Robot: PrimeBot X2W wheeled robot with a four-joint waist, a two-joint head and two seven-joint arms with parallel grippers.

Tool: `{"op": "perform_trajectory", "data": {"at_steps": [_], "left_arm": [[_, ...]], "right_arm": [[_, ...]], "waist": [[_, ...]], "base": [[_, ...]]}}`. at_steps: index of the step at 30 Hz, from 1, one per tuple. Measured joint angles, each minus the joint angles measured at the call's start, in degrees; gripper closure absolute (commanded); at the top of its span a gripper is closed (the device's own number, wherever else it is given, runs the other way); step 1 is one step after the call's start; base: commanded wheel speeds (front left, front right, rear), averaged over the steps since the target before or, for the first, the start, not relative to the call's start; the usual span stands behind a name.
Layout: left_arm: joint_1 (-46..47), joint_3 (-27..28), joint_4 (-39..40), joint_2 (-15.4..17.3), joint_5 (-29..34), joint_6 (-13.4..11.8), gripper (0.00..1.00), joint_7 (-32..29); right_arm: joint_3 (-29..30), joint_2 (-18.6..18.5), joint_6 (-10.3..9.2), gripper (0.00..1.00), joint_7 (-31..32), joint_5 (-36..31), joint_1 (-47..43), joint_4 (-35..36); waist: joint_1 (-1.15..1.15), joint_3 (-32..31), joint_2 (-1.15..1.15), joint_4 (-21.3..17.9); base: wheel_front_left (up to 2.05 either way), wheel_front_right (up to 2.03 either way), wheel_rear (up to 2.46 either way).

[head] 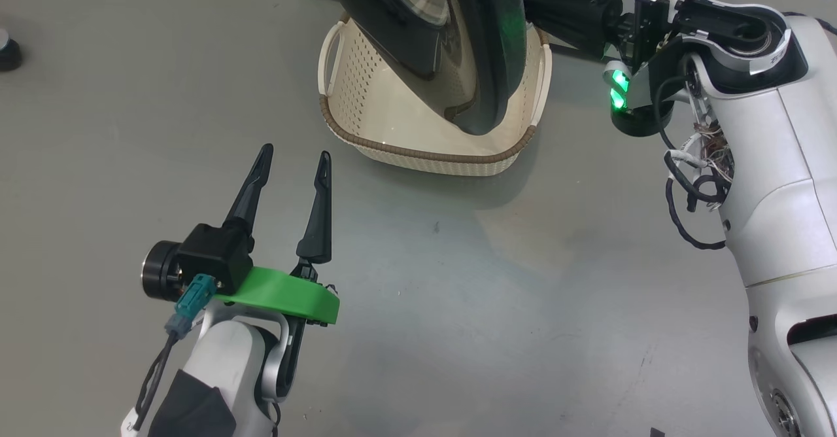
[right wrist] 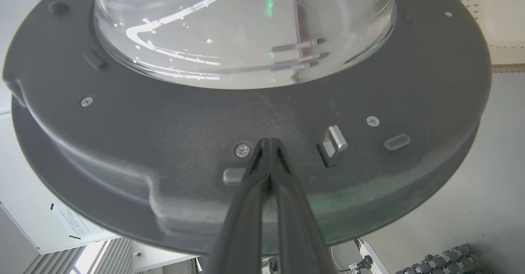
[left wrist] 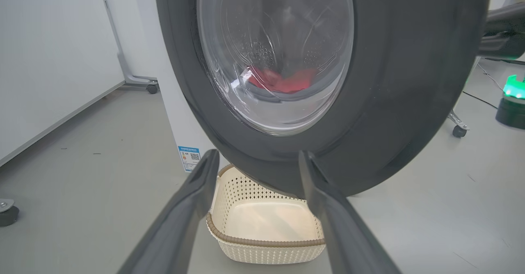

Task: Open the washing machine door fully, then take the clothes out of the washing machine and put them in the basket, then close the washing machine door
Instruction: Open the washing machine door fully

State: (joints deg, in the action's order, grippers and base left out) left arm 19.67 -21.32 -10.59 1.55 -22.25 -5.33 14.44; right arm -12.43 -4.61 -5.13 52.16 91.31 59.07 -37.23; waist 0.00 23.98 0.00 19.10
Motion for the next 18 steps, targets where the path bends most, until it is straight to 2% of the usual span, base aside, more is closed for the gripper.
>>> {"op": "perform_trajectory", "data": {"at_steps": [18], "left_arm": [[-1.04, -0.77, -0.05, 0.01, 0.16, 0.00, 0.00, 0.00]], "right_arm": [[-13.03, 0.09, -0.71, 1.00, -1.64, 11.10, -4.73, 5.67]], "waist": [[0.00, -0.94, 0.00, 0.42]], "base": [[0.00, 0.00, 0.00]]}}
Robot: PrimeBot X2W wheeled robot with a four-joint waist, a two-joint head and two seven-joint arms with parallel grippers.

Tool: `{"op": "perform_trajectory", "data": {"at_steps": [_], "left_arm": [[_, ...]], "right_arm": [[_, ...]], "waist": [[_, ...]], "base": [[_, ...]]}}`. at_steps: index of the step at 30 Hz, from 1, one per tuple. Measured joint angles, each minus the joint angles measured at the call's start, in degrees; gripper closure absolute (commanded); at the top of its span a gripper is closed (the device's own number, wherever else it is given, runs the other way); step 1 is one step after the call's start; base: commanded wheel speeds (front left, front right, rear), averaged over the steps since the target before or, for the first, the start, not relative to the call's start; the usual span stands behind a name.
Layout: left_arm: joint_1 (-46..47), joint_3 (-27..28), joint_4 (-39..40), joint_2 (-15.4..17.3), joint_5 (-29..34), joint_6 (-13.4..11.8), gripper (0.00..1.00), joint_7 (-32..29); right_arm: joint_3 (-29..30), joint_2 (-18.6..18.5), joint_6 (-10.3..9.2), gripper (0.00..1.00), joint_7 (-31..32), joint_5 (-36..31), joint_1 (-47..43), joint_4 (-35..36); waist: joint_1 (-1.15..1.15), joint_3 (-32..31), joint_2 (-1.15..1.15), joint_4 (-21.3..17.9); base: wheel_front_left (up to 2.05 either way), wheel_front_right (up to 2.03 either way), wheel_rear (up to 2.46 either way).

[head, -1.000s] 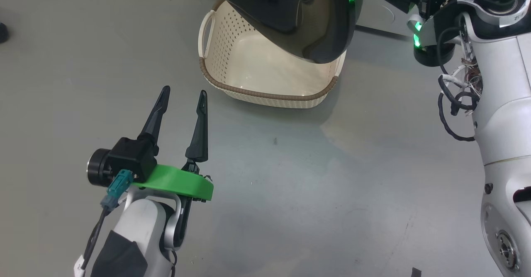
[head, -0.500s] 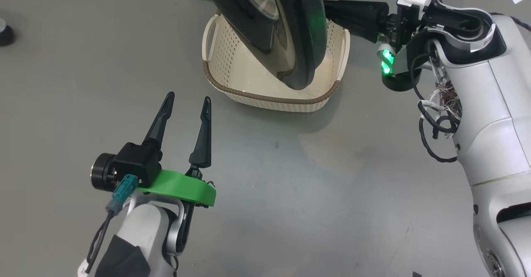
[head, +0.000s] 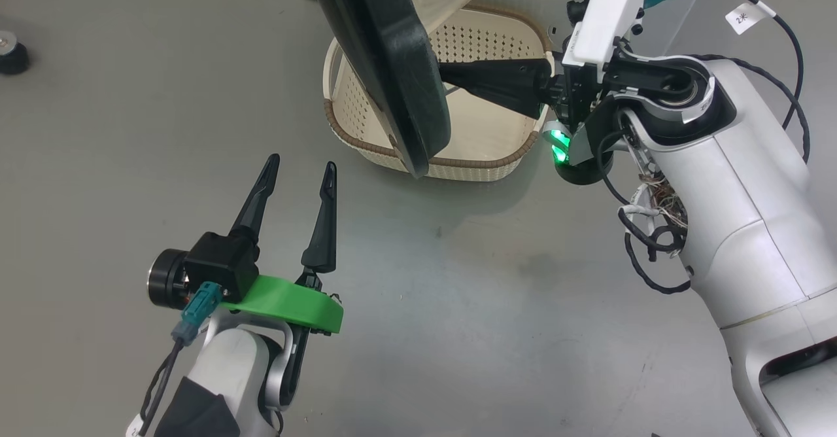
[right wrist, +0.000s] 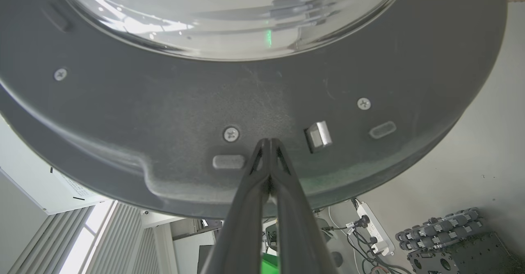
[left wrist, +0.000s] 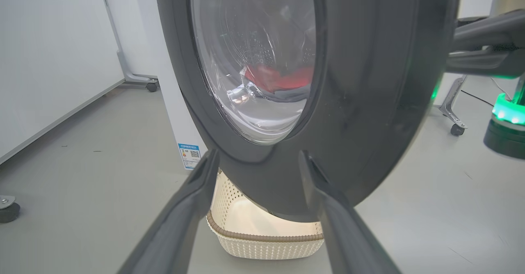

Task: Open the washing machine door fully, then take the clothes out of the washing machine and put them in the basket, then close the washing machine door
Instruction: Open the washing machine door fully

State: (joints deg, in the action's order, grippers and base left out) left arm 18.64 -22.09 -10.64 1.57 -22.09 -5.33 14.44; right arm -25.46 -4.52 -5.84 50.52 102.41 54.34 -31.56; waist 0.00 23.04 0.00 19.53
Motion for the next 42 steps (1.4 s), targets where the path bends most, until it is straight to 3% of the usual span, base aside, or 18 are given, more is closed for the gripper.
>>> {"op": "perform_trajectory", "data": {"at_steps": [17, 25, 34, 42], "left_arm": [[-0.01, 1.76, -0.18, 0.00, 0.20, -0.34, 0.00, 0.01], [-0.25, 3.87, -1.16, 0.01, 1.29, -0.35, 0.00, 0.00], [-2.80, 7.94, -2.13, 0.05, 2.97, -0.42, 0.00, 0.00], [-3.97, 10.23, -2.40, 0.09, 4.08, -0.42, 0.00, 0.00]], "right_arm": [[-4.09, 0.14, -0.69, 1.00, -7.10, 0.42, -0.56, 1.01], [-4.56, -0.76, 2.94, 1.00, -11.32, -5.11, -3.02, -0.52], [-6.99, -7.11, 11.61, 1.00, -25.20, -20.15, -5.19, -0.21], [-13.04, -14.65, 12.35, 1.00, -39.61, -38.98, -7.69, 2.38]], "waist": [[0.00, -0.50, 0.00, -0.34], [0.00, -2.93, 0.00, -2.48], [0.00, -6.16, 0.00, -6.43], [0.00, -9.27, 0.00, -10.09]], "base": [[0.00, 0.00, 0.00], [0.00, 0.00, 0.00], [0.00, 0.00, 0.00], [0.00, 0.00, 0.00]]}}
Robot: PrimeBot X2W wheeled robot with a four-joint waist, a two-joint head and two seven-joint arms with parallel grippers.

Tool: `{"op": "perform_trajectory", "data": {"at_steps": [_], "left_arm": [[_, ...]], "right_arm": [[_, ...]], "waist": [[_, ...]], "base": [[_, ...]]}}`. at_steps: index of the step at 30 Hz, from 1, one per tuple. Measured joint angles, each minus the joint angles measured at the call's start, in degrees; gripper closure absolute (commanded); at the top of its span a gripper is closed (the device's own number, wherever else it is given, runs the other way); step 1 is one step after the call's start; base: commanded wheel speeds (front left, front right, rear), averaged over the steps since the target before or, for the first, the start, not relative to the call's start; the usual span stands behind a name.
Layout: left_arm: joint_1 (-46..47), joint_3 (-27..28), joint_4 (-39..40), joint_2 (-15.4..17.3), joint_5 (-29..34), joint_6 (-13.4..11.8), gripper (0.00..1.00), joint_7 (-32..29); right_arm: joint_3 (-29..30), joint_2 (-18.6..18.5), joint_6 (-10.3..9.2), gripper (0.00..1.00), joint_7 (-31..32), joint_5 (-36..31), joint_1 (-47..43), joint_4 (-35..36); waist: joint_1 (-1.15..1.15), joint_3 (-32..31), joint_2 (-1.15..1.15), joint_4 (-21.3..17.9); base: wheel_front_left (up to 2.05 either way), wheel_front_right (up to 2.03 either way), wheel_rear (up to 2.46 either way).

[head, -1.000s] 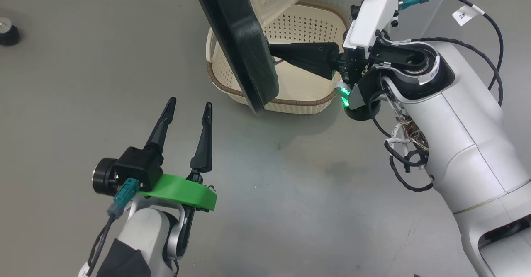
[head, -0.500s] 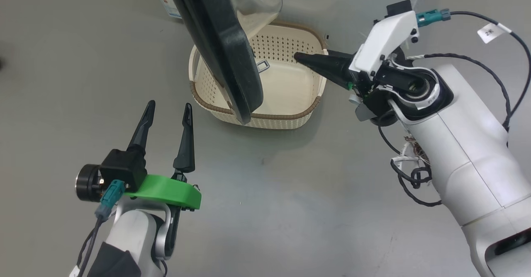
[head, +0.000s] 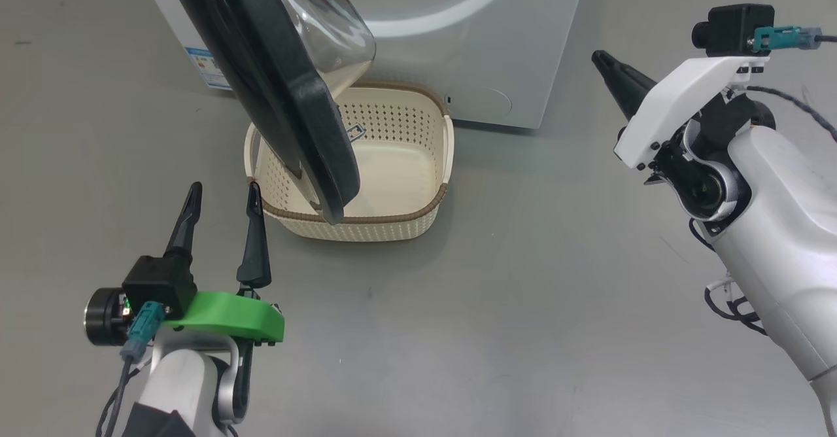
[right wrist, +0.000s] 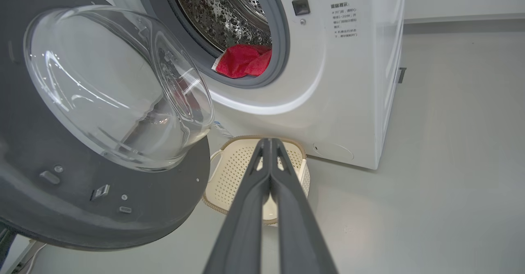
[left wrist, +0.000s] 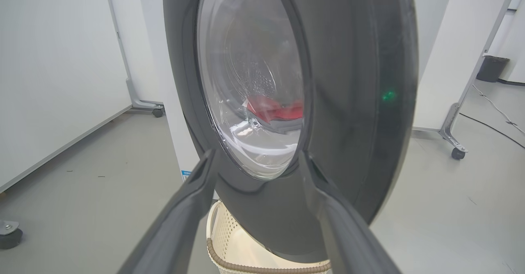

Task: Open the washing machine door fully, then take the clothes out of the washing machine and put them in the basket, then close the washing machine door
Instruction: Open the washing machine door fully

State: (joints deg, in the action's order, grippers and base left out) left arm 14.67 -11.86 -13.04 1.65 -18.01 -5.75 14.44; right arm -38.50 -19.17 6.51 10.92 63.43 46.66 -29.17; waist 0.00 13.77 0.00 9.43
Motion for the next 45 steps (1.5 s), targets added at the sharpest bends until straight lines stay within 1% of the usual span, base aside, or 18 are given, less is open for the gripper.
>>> {"op": "perform_trajectory", "data": {"at_steps": [2, 3, 4, 5, 9, 14, 18, 24, 27, 28, 29, 30, 31, 33, 36, 40, 42, 45], "left_arm": [[-0.41, 0.53, 0.00, 0.22, 0.07, 0.00, 0.00, 0.00], [-0.71, 0.66, -0.02, 0.37, 0.18, 0.01, 0.00, 0.01], [-0.71, 0.66, -0.02, 0.37, 0.18, 0.01, 0.00, 0.01], [-1.01, 0.74, -0.10, 0.48, 0.33, 0.01, 0.00, 0.00], [-2.23, 1.20, -0.40, 0.53, 1.20, 0.29, 0.00, 0.00], [-3.26, 2.58, -0.49, 0.52, 1.45, 0.53, 0.00, 0.00], [-3.85, 2.89, -0.49, 0.52, 1.63, 0.78, 0.00, 0.00], [-4.73, 3.09, -0.48, 0.51, 1.98, 1.49, 0.00, 0.00], [-4.96, 3.45, -0.48, 0.49, 2.44, 1.53, 0.00, 0.00], [-5.13, 3.77, -0.48, 0.49, 2.49, 1.53, 0.00, 0.00], [-5.42, 4.07, -0.45, 0.49, 2.49, 1.53, 0.00, 0.00], [-5.76, 4.28, -0.45, 0.51, 2.49, 1.53, 0.00, 0.00], [-6.10, 4.42, -0.45, 0.51, 2.49, 1.53, 0.00, 0.00], [-6.67, 4.52, -0.43, 0.49, 2.59, 1.53, 0.00, 0.00], [-7.06, 4.77, -0.37, 0.49, 3.00, 1.59, 0.00, 0.00], [-7.71, 5.08, -0.05, 0.49, 3.02, 1.91, 0.00, 0.00], [-7.75, 5.03, 0.00, 0.49, 3.12, 2.04, 0.00, 0.00], [-7.75, 5.05, 0.07, 0.49, 3.20, 2.10, 0.00, 0.00]], "right_arm": [[-1.42, -1.07, 0.00, 1.00, -3.97, -4.24, -0.39, 0.86], [-2.65, -1.94, 0.00, 1.00, -6.38, -7.54, -0.44, 1.33], [-2.65, -1.94, 0.00, 1.00, -6.38, -7.54, -0.44, 1.33], [-3.31, -2.83, -0.01, 1.00, -8.37, -10.27, -0.57, 1.77], [-3.52, -4.14, -0.18, 1.00, -15.51, -14.79, -3.45, 2.70], [-3.58, -4.07, -3.48, 1.00, -21.96, -17.16, -8.56, 2.75], [-3.82, -3.33, -5.73, 1.00, -25.48, -17.69, -12.04, 2.72], [-2.26, -2.01, -8.69, 1.00, -25.63, -17.73, -16.70, 3.27], [-1.47, -1.88, -9.77, 1.00, -25.63, -18.40, -18.28, 3.78], [-1.19, -1.57, -9.78, 1.00, -25.63, -18.45, -18.95, 4.00], [-1.04, -1.14, -9.80, 0.86, -25.62, -18.49, -19.69, 4.39], [-0.97, -0.71, -10.27, 0.35, -25.62, -18.83, -20.39, 4.75], [-0.57, -0.31, -10.70, 0.00, -25.62, -19.19, -21.03, 4.99], [1.76, 0.59, -11.29, 0.00, -25.60, -19.40, -22.29, 6.66], [4.88, 0.97, -11.83, 0.00, -25.60, -21.81, -22.85, 9.15], [6.20, 1.19, -12.30, 0.00, -25.60, -25.15, -24.92, 11.07], [7.78, 1.77, -12.72, 0.00, -25.60, -25.30, -26.52, 12.12], [8.90, 2.19, -12.72, 0.00, -25.60, -26.73, -28.20, 13.26]], "waist": [[0.00, -0.73, 0.00, -0.83], [0.00, -1.10, 0.00, -1.23], [0.00, -1.10, 0.00, -1.23], [0.00, -1.48, 0.00, -1.58], [0.00, -2.95, 0.00, -2.70], [0.00, -4.54, 0.00, -3.63], [0.00, -5.53, 0.00, -4.24], [0.00, -6.66, 0.00, -4.96], [0.00, -7.05, 0.00, -5.20], [0.00, -7.22, 0.00, -5.31], [0.00, -7.38, 0.00, -5.46], [0.00, -7.53, 0.00, -5.62], [0.00, -7.68, 0.00, -5.81], [0.00, -7.98, 0.00, -6.21], [0.00, -8.41, 0.00, -6.77], [0.00, -8.73, 0.00, -7.59], [0.00, -8.79, 0.00, -7.91], [0.00, -8.77, 0.00, -8.13]], "base": [[0.00, 0.00, 0.00], [0.00, 0.00, 0.00], [0.00, 0.00, 0.00], [0.00, 0.00, 0.00], [0.00, 0.00, 0.00], [0.00, 0.00, 0.00], [0.00, 0.00, 0.00], [0.00, 0.00, 0.00], [0.00, 0.00, 0.00], [0.00, 0.00, 0.00], [0.00, 0.00, 0.00], [0.00, 0.00, 0.00], [0.00, 0.00, 0.00], [0.00, 0.00, 0.00], [0.00, 0.00, 0.00], [0.00, 0.00, 0.00], [0.00, 0.00, 0.00], [0.00, 0.00, 0.00]]}}
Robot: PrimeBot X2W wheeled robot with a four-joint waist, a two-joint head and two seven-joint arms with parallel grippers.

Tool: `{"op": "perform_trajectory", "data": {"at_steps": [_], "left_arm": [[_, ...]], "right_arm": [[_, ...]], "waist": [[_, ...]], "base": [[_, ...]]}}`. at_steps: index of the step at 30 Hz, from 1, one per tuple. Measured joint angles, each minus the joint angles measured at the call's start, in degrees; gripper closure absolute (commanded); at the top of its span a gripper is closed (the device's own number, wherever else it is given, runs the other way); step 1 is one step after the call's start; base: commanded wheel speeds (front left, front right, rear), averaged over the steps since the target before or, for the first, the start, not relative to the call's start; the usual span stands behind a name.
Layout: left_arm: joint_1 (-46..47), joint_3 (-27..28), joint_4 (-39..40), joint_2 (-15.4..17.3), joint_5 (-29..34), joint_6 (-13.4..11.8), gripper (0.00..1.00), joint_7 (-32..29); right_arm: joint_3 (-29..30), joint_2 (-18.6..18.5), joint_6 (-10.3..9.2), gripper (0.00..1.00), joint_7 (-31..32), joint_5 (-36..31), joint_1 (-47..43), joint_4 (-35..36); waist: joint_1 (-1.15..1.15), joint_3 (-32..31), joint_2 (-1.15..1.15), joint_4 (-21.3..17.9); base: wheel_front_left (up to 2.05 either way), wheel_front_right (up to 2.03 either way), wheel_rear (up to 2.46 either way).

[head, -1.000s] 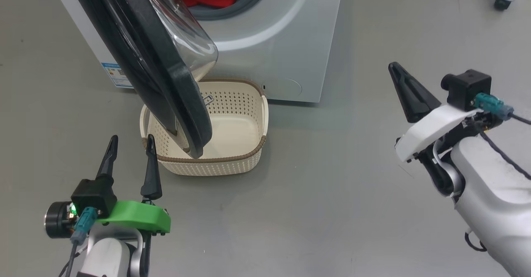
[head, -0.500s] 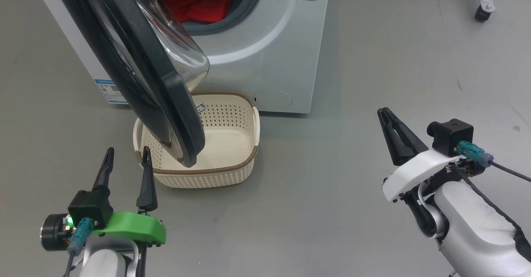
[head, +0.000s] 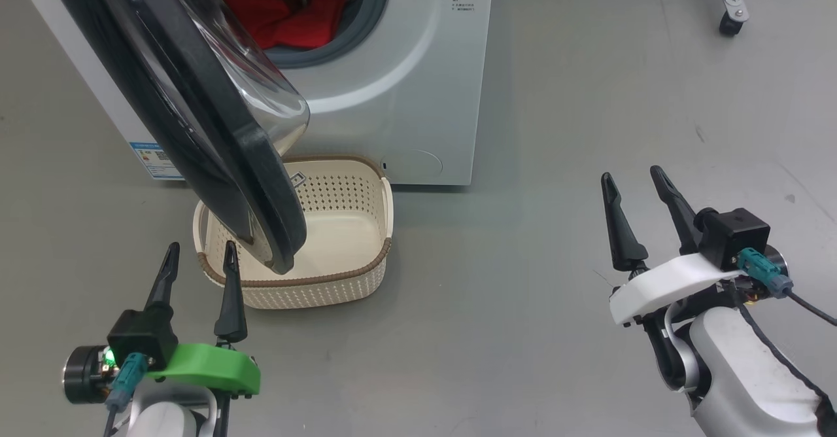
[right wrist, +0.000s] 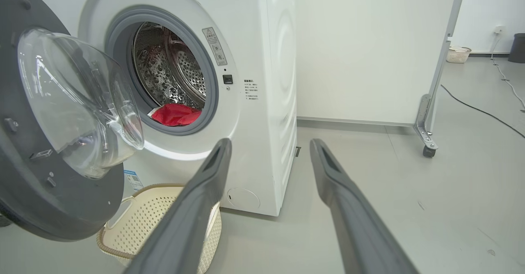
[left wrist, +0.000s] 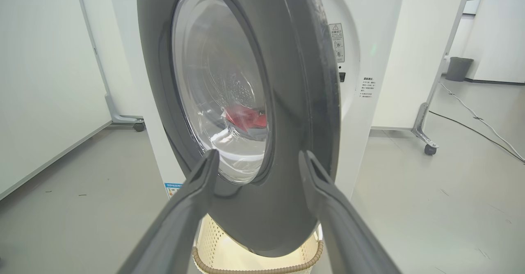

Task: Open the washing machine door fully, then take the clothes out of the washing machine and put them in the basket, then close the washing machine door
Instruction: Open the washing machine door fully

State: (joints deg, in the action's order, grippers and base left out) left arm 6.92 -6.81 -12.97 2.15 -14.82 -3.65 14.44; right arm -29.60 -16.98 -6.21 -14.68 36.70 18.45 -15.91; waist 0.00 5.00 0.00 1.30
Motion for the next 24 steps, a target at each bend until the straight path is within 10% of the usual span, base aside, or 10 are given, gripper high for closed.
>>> {"op": "perform_trajectory", "data": {"at_steps": [24], "left_arm": [[-0.05, 0.85, 0.37, -0.02, 0.33, 0.99, 0.00, 0.00]], "right_arm": [[5.58, 3.21, -0.46, 0.00, -0.01, -6.57, -6.34, 4.52]], "waist": [[0.00, 1.09, 0.00, -1.06]], "base": [[0.00, 0.00, 0.00]]}}
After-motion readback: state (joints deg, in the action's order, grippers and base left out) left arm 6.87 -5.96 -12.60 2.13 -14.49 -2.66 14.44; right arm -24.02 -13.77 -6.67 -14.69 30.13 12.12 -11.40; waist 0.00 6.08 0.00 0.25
